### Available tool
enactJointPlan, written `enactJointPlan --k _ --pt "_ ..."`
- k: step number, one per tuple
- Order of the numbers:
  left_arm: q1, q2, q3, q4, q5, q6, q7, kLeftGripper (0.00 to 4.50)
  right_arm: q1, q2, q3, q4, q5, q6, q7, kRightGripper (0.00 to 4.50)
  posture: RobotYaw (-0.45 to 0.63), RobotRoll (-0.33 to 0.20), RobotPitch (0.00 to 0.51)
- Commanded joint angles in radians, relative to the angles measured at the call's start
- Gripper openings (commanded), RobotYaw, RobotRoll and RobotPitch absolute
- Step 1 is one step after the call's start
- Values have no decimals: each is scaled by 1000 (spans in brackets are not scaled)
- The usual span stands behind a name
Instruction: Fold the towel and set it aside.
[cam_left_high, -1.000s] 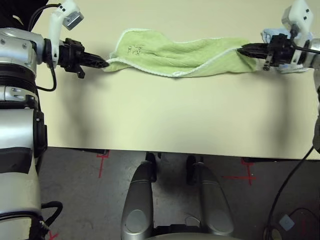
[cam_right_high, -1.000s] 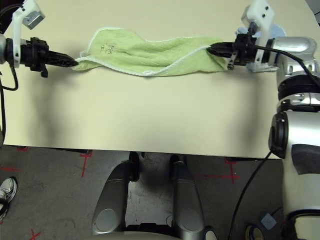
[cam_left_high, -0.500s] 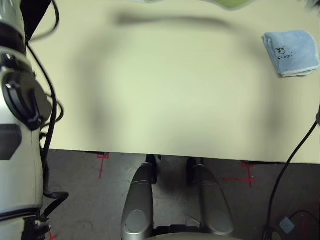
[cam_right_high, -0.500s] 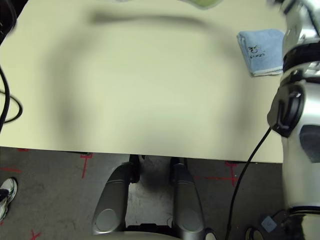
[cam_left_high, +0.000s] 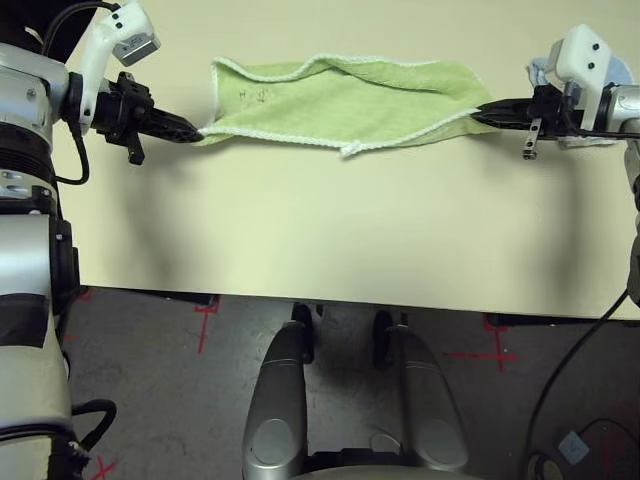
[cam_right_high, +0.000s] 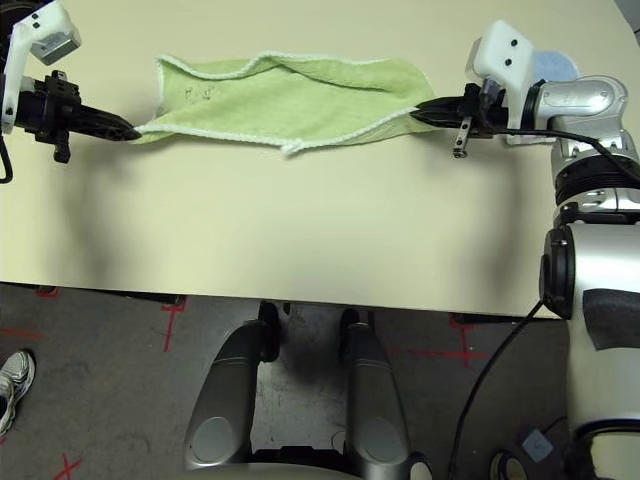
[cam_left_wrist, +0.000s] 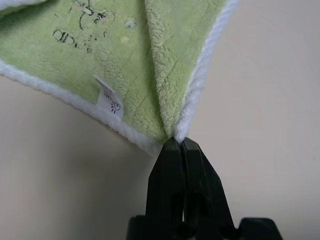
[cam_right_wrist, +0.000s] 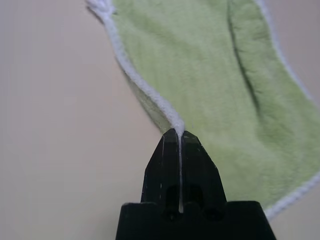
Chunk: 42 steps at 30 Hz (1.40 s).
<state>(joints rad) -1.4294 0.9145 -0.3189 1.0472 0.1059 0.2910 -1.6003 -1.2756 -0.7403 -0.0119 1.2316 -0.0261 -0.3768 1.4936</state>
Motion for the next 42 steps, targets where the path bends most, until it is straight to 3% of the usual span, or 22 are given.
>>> enactJointPlan --k 1,8,15,17,19,20,22,24,27,31,34,42 --pt "27 82 -117 -87 -131 35 -14 0 34 -52 -10 -49 74 92 114 17 63 0 362" --pt "37 213 -328 -188 -319 55 -14 0 146 -169 171 -280 274 311 121 17 64 0 366" --pt "36 306 -478 -329 -540 139 -14 0 162 -226 281 -251 348 319 121 17 66 0 365" --pt "6 238 -415 -221 -474 95 -12 0 135 -210 259 -198 338 320 121 17 67 0 366" --pt "-44 119 -296 -45 -397 -29 161 0 82 -162 183 -112 309 251 22 17 68 0 365" --pt "-65 73 -247 20 -370 -95 265 0 60 -139 152 -78 292 181 -72 17 67 0 366" --pt "-125 -17 -144 136 -315 -254 658 0 0 -102 102 -20 239 23 -356 17 67 0 368" --pt "-188 -73 -59 204 -268 -379 947 0 -71 -76 42 20 211 -64 -600 17 68 0 370" --pt "-265 -119 74 236 -266 -509 1121 0 -168 -59 -29 49 189 -123 -836 17 67 0 372" --pt "-285 -149 222 242 -289 -605 1102 0 -202 -42 -75 58 168 -165 -889 17 67 0 374" --pt "-267 -150 269 244 -264 -613 1050 0 -189 -32 -91 55 161 -175 -832 17 67 0 378" --pt "-89 -58 164 206 -105 -404 478 0 -22 -18 -33 -7 130 -107 -322 17 75 0 383"
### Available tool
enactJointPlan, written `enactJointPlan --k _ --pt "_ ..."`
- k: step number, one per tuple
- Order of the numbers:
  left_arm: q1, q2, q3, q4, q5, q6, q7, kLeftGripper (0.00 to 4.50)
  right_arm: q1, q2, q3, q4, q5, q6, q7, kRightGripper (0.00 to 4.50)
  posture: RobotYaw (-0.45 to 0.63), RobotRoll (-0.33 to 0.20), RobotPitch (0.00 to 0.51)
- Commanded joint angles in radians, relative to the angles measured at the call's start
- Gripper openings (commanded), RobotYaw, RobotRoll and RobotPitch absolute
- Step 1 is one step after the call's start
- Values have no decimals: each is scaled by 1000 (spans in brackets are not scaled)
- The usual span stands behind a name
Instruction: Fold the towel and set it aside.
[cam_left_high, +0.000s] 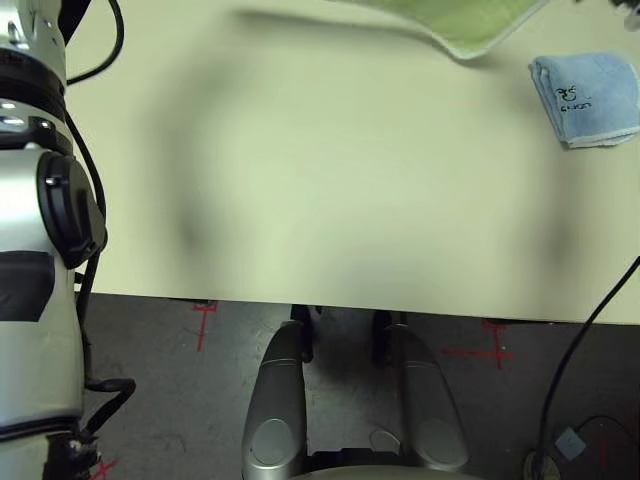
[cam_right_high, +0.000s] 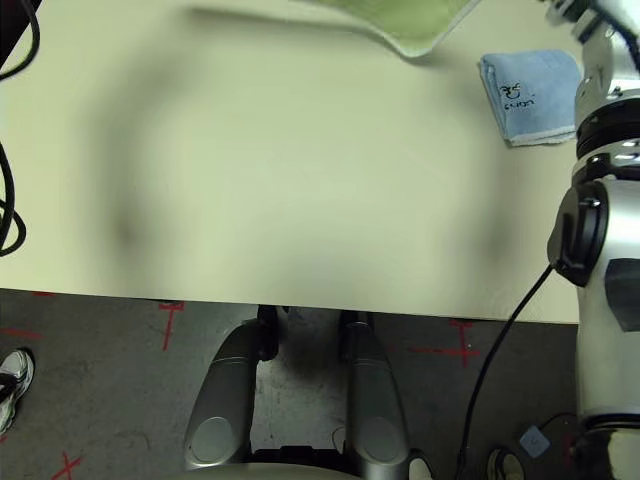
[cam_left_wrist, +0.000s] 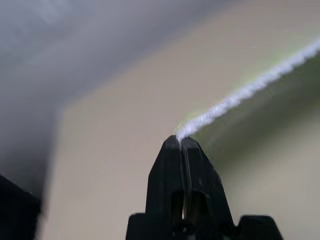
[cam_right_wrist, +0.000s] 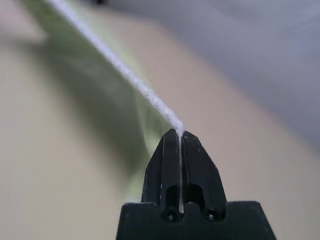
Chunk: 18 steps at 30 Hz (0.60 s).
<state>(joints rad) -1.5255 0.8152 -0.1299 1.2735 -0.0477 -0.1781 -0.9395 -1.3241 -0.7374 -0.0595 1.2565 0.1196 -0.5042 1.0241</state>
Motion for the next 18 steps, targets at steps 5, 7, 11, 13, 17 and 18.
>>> enactJointPlan --k 5,7,11,13,17,18 --pt "28 77 -54 -59 96 176 -420 0 68 -35 13 -69 -13 71 316 17 77 0 384" --pt "32 88 -66 -78 112 211 -505 0 80 -45 22 -84 -17 113 398 17 75 0 384" --pt "44 112 -88 -103 152 248 -628 0 98 -63 38 -113 -33 186 504 17 70 0 383" --pt "59 128 -136 -124 138 281 -669 0 119 -84 70 -146 -32 255 571 17 68 0 383" --pt "110 163 -251 -195 40 366 -675 0 207 -156 215 -306 70 424 590 17 65 0 381" --pt "125 173 -280 -221 10 384 -675 0 227 -174 241 -346 100 453 590 17 64 0 381"
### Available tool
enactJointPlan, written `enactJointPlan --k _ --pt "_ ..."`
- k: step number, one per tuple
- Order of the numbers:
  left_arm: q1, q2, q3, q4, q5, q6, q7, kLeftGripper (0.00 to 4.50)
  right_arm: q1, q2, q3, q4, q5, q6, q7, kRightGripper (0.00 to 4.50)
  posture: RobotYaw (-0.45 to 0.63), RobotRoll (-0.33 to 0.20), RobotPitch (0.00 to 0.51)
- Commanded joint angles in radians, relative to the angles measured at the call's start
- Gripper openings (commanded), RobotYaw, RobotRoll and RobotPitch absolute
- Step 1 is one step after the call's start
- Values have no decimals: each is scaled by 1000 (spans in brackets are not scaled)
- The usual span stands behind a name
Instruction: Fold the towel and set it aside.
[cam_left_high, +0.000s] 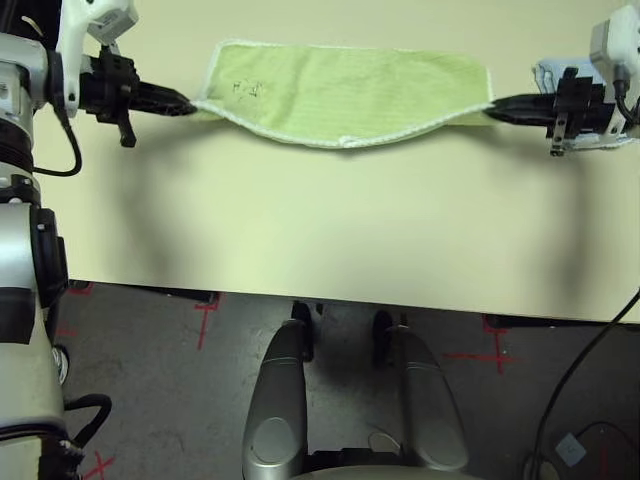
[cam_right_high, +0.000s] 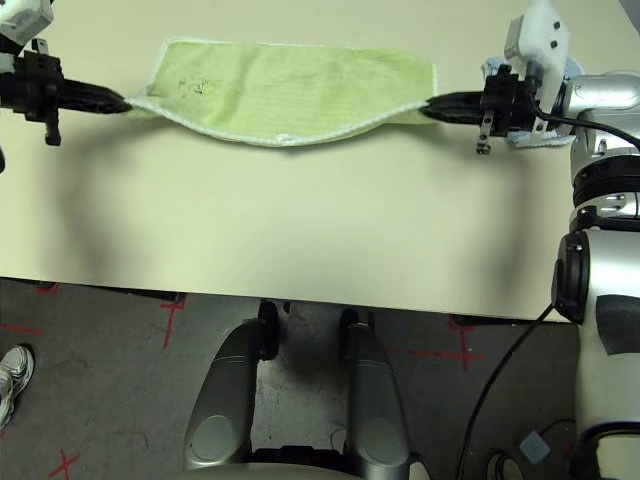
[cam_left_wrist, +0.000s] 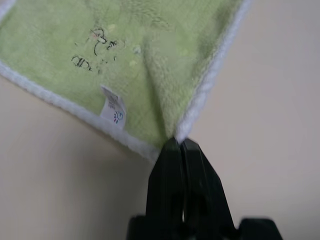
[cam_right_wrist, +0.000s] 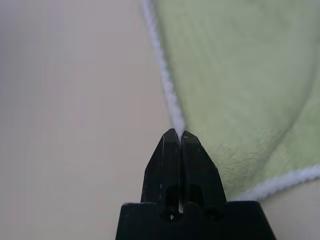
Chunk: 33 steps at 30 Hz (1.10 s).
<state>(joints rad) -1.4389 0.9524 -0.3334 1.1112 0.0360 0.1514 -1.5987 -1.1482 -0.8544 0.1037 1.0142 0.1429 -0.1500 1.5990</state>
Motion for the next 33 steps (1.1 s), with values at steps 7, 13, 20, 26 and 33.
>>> enactJointPlan --k 7,13,20,26,33 --pt "90 136 -282 -252 -314 228 -16 0 105 -148 192 -235 213 156 15 17 53 0 377" --pt "81 244 -436 -378 -451 289 -16 0 120 -202 268 -277 258 96 15 17 52 0 370" --pt "78 342 -548 -470 -528 292 -16 0 196 -303 340 -432 391 159 15 17 67 0 368" --pt "80 328 -563 -430 -492 230 -16 0 269 -415 388 -547 481 224 15 17 68 0 369" --pt "54 319 -589 -452 -484 230 -16 0 251 -404 422 -492 418 166 15 17 62 0 370"
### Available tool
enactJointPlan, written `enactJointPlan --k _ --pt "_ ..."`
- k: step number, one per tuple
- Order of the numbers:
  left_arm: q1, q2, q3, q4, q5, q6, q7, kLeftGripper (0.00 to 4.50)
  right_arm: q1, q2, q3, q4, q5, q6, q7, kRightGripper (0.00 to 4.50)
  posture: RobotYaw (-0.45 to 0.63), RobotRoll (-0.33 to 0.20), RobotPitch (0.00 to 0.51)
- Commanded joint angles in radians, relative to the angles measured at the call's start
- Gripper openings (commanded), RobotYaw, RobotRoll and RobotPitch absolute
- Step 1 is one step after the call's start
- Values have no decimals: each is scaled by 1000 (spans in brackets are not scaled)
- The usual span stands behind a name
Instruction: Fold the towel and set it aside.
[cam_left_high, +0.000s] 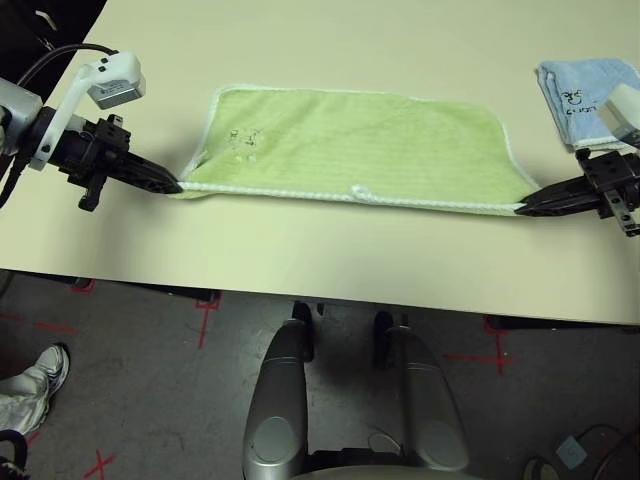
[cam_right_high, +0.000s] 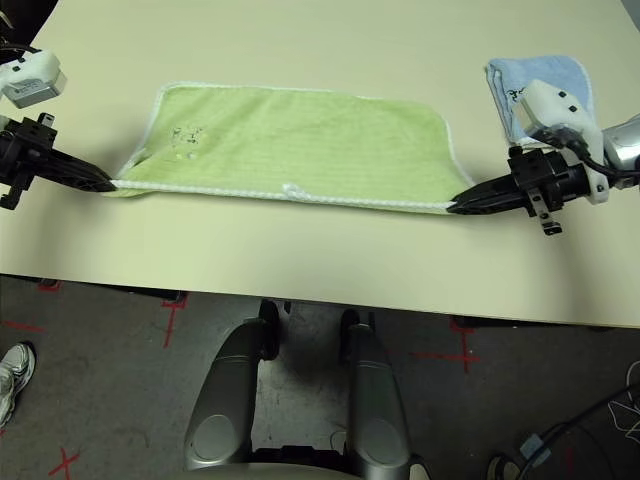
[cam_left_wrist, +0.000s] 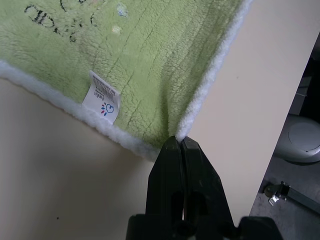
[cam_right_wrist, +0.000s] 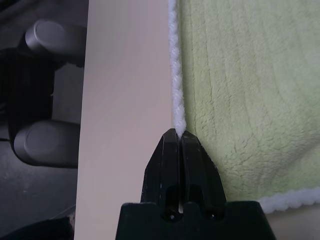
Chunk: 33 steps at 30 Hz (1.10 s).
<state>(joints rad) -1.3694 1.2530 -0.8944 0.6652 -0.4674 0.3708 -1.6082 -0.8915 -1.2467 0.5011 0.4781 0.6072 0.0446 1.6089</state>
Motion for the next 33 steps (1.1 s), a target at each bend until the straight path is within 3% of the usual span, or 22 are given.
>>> enactJointPlan --k 1,6,11,17,23,28,33 --pt "-22 15 -30 -5 19 12 -6 0 -18 1 28 62 -64 -38 6 17 62 0 370" --pt "-82 -56 4 87 55 -1 -6 0 -89 77 22 185 -134 -85 6 17 64 0 370" --pt "-185 -177 98 318 190 -98 -6 0 -165 137 -6 332 -189 -113 6 17 62 0 370" --pt "-222 -248 230 489 335 -196 3 0 -272 247 -160 548 -256 -127 -4 17 62 0 371" --pt "-183 -296 382 560 416 -201 49 0 -288 326 -272 654 -347 -129 -106 17 70 0 371" --pt "-161 -339 504 576 449 -236 186 0 -300 366 -327 691 -420 -161 -196 17 72 0 372" --pt "-164 -389 580 607 510 -294 427 0 -343 396 -387 743 -475 -185 -361 17 72 0 378"
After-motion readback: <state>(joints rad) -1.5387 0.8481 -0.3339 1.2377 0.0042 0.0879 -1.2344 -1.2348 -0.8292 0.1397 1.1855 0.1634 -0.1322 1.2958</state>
